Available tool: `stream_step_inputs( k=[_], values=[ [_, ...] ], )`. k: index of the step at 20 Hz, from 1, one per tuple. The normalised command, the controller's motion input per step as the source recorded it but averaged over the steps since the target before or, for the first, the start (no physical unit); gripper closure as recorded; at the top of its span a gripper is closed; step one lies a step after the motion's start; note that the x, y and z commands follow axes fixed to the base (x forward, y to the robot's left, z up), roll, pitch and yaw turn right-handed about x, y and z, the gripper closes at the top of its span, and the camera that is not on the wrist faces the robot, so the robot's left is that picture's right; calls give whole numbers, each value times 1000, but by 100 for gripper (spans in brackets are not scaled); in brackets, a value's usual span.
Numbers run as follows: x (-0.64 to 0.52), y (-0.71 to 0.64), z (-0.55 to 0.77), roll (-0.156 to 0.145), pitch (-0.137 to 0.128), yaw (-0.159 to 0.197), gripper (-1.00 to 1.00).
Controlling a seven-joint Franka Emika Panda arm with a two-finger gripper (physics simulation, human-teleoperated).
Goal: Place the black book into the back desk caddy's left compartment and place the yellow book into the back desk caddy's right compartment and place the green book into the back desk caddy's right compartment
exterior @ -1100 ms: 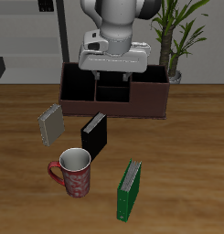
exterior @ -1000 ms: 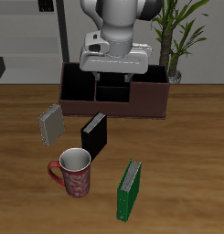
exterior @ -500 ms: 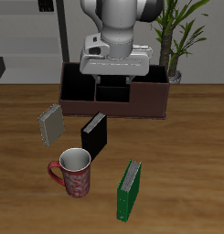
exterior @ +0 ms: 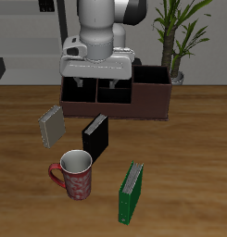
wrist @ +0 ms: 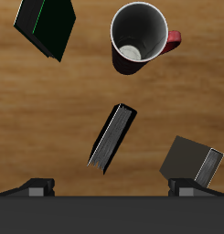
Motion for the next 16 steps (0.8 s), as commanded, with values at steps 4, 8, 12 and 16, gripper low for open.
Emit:
stream_step_inputs(
  k=[4, 8, 12, 16],
  values=[
    [193, -338, -80, -54, -33, -29, -100],
    [125, -70, -128, -11, -49, -36, -100],
    [193, -51, -292, 32, -30, -79, -100],
    [127, -33, -426, -29, -14, -28, -100]
  ],
)
